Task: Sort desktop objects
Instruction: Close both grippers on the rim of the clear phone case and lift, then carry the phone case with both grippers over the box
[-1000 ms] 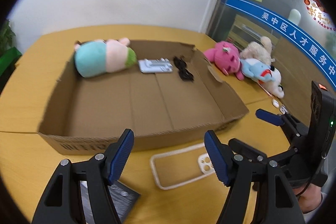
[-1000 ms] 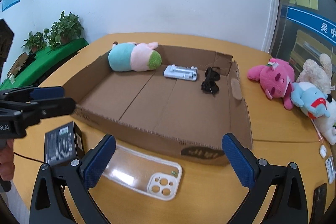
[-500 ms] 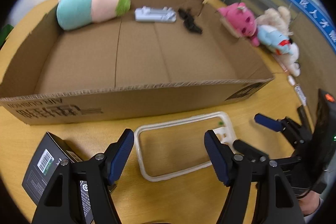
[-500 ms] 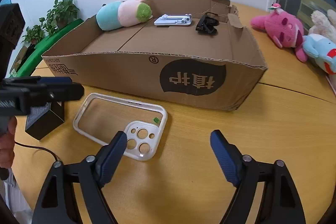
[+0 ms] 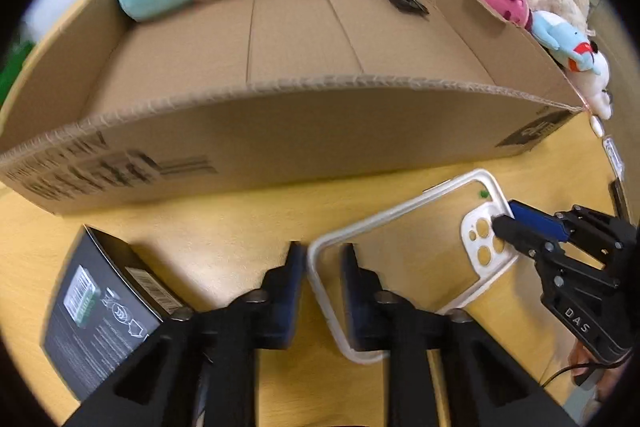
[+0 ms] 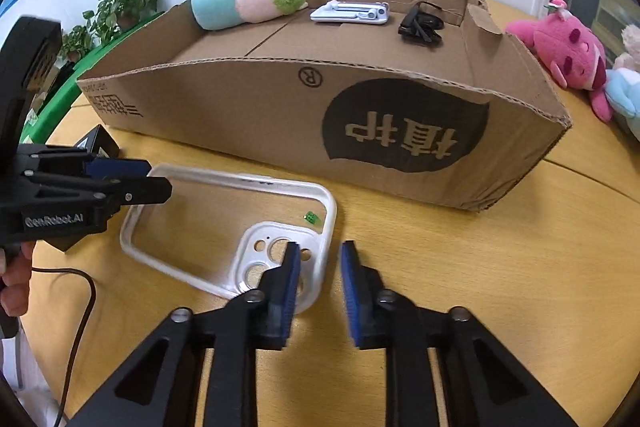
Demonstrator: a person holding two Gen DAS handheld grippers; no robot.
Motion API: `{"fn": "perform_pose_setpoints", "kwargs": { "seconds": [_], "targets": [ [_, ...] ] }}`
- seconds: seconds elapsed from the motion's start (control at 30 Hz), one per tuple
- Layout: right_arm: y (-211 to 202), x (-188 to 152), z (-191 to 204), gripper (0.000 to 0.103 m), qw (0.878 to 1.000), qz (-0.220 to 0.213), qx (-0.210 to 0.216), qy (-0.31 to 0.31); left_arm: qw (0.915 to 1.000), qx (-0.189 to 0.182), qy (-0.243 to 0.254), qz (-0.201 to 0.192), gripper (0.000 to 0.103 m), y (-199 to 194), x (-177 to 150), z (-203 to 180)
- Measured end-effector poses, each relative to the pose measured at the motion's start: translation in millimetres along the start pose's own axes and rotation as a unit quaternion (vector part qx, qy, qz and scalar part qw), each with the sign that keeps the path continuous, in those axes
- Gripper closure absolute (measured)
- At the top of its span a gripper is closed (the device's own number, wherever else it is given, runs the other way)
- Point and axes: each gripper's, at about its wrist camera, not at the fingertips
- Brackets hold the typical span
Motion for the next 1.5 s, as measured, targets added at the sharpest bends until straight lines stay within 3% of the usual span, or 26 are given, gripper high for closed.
{"fn": "perform_pose_setpoints", "kwargs": {
  "seconds": [0.27,0.43,0.63,0.8,1.07,1.27,1.5],
  "targets": [
    [-11,-7,-9,0.095,1.0,-0.011,0.005,0.019,0.9997,-0.015,-0.008,-0.017,0.092,-3,-2,1],
    [-41,-2,-10,0.095,0.998,-0.055,0.007,0.032,0.9978,-0.024,-0.013,-0.061,0.091,-29,9,0],
    [-96,33,9,0.095,0.991,-0.132,-0.013,0.0,0.9896,-0.047,-0.017,-0.135,0.092,-86,37,12],
    [-126,74,25,0.095,0.982,-0.184,-0.026,-0.022,0.9792,-0.039,-0.008,-0.199,0.092,-134,75,25],
    [-129,153,42,0.093,0.976,-0.214,-0.001,-0.033,0.965,-0.006,0.009,-0.262,0.092,-190,139,62],
    [-92,209,59,0.092,0.982,-0.185,0.03,-0.035,0.9709,0.003,-0.006,-0.239,0.092,-177,177,108],
    [-10,250,66,0.092,0.993,-0.1,0.065,-0.024,0.9859,0.029,-0.025,-0.163,0.092,-107,204,157]
  ]
}}
Point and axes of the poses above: each gripper's, at about its wrist camera, not at the fingertips, and y roughly the way its jaws point, z to its left, x to its top, and after that the axes turned 2 degrees about z, right-handed
